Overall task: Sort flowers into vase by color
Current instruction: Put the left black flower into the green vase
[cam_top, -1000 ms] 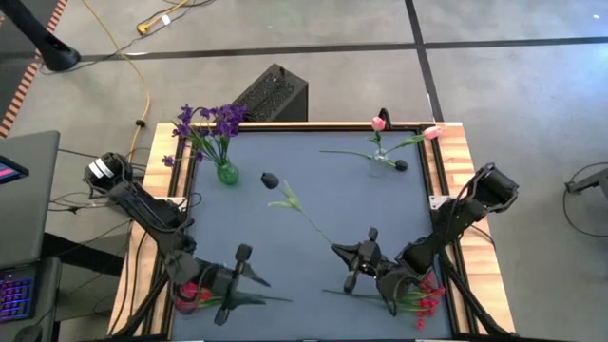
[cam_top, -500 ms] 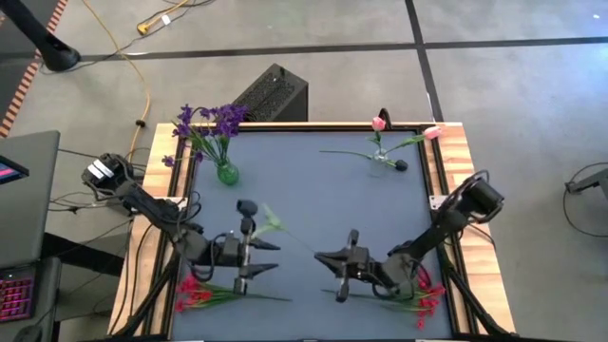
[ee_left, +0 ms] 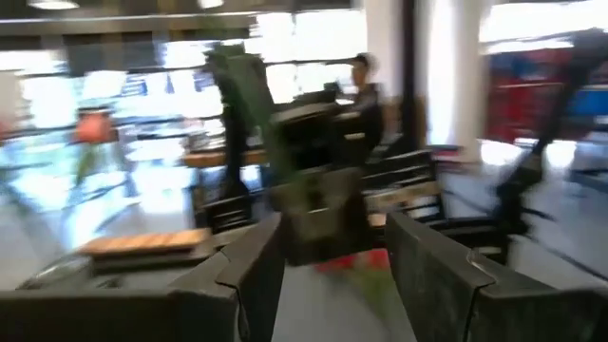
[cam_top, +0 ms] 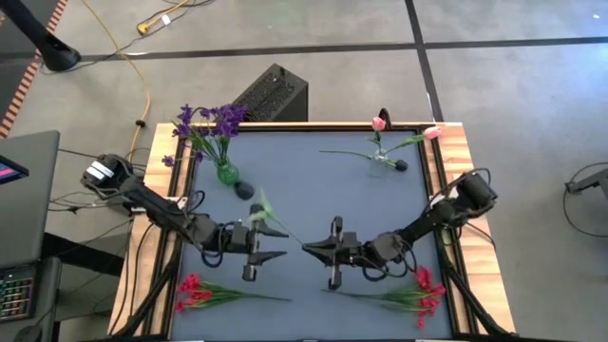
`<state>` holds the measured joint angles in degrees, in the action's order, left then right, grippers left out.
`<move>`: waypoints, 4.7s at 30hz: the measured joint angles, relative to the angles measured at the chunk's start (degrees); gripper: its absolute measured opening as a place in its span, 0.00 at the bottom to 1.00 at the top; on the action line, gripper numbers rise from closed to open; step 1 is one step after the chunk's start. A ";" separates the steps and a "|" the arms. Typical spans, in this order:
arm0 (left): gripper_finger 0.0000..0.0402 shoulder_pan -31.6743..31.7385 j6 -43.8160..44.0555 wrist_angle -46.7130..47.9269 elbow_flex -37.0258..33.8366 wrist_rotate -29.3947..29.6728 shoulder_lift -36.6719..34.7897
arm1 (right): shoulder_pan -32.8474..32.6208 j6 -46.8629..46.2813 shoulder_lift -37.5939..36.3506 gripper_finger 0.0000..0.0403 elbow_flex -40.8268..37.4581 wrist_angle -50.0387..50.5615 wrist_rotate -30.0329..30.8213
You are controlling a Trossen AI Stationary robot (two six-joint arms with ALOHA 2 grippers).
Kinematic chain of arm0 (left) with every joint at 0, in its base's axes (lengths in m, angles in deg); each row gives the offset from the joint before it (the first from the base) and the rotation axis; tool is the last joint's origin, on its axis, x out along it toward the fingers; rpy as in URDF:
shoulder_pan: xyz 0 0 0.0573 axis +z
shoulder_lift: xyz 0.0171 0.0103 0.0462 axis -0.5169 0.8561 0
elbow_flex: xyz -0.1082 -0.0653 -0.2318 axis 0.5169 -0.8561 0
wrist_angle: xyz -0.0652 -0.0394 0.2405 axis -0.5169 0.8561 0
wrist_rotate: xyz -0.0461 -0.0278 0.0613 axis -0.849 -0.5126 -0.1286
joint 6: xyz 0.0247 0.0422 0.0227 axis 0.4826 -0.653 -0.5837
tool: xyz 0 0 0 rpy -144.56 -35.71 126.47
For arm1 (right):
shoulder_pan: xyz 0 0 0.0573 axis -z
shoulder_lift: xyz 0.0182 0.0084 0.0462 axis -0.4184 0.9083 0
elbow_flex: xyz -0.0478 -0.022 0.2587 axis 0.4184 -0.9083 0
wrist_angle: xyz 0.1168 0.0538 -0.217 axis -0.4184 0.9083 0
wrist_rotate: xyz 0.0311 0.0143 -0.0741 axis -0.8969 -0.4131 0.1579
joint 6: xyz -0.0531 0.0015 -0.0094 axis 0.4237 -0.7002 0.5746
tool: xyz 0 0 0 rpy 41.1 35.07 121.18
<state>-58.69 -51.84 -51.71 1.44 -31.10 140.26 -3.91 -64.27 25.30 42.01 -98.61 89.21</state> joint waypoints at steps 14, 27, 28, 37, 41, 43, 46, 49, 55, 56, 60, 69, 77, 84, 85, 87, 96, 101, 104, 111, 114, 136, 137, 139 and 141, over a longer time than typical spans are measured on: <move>0.43 7.00 0.52 -3.81 0.02 -4.11 0.00 | 8.80 -0.19 0.00 0.06 0.00 -0.24 -12.88; 0.43 12.22 -7.29 -8.27 0.04 -4.05 -0.17 | 13.44 5.76 -1.88 0.06 0.00 1.48 -15.59; 0.43 12.48 -7.65 -8.05 0.04 -4.05 -0.40 | 13.58 6.41 -2.38 0.06 0.02 2.61 -15.56; 0.43 12.52 -6.49 4.76 0.10 -6.74 -10.66 | 13.42 10.75 -5.73 0.06 0.00 8.62 -15.54; 0.43 12.52 -4.24 9.04 0.11 -8.86 -12.81 | 13.47 11.61 -5.73 0.06 0.00 7.94 -15.52; 0.43 12.52 -3.84 9.07 0.11 -9.13 -12.79 | 13.71 11.39 -5.73 0.06 0.00 7.86 -15.59; 0.43 12.52 -3.75 8.90 0.11 -9.00 -12.26 | 14.02 11.13 -5.73 0.06 0.00 8.08 -15.61; 0.43 12.52 -3.64 7.81 0.09 -8.74 -12.21 | 14.23 10.32 -5.73 0.06 0.00 7.83 -16.61; 0.43 12.52 -3.66 4.54 0.09 -8.78 -12.24 | 14.18 10.33 -5.73 0.06 0.00 7.91 -16.94; 0.43 12.52 -3.66 4.48 0.09 -8.78 -12.24 | 14.18 10.31 -5.73 0.06 0.00 7.91 -16.92; 0.41 12.52 -3.66 4.52 0.09 -8.89 -12.24 | 14.13 10.31 -5.73 0.06 0.00 7.93 -16.92; 0.21 12.52 -4.97 4.39 0.07 -10.19 -12.24 | 14.05 10.29 -5.70 0.06 0.00 8.13 -16.94; 0.01 12.52 -6.47 4.98 0.04 -10.62 -12.24 | 14.02 10.25 -5.66 0.10 -0.01 8.14 -18.31; 0.00 12.50 -6.00 6.33 0.04 -10.59 -12.24 | 13.98 11.11 -5.62 0.21 -0.04 7.91 -18.40; 0.00 12.50 -5.84 6.83 0.04 -10.57 -12.24 | 13.86 11.78 -5.62 0.24 -0.04 7.95 -18.39; 0.00 12.50 -5.20 7.93 0.02 -10.05 -12.24 | 13.67 12.81 -5.62 0.30 -0.02 8.28 -18.38; 0.00 12.50 -4.87 33.69 8.42 -1.49 -17.70 | 13.75 15.29 -5.62 0.66 0.00 16.43 -18.03; 0.00 12.52 -4.42 53.47 15.43 8.79 -21.35 | 13.72 18.32 -5.64 0.71 0.00 21.66 -11.64; 0.00 12.52 -4.31 60.54 17.82 13.37 -22.87 | 13.77 19.48 -5.64 0.71 0.00 25.21 -6.41; 0.00 12.63 -2.12 69.45 18.56 19.07 -24.65 | 13.75 19.75 -5.64 0.71 0.00 31.50 3.45; 0.00 13.13 -1.02 72.36 18.47 19.44 -24.46 | 13.76 19.75 -5.64 0.71 0.00 32.13 4.20; 0.00 14.40 2.62 64.93 9.46 11.41 -24.41 | 13.74 19.22 -5.68 0.71 0.00 31.95 4.17; 0.00 14.40 2.99 63.73 8.49 10.74 -24.41 | 13.66 19.14 -5.68 0.71 0.00 31.95 4.17; 0.00 14.38 3.67 62.40 7.37 10.34 -24.39 | 13.66 19.11 -5.68 0.71 0.00 31.95 4.17; 0.00 14.40 4.56 60.28 6.59 10.34 -24.40 | 13.69 18.28 -5.68 0.71 0.00 31.95 4.15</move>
<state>-44.29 -47.28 8.57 8.03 -20.75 115.86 9.78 -45.99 19.62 42.01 -66.66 93.36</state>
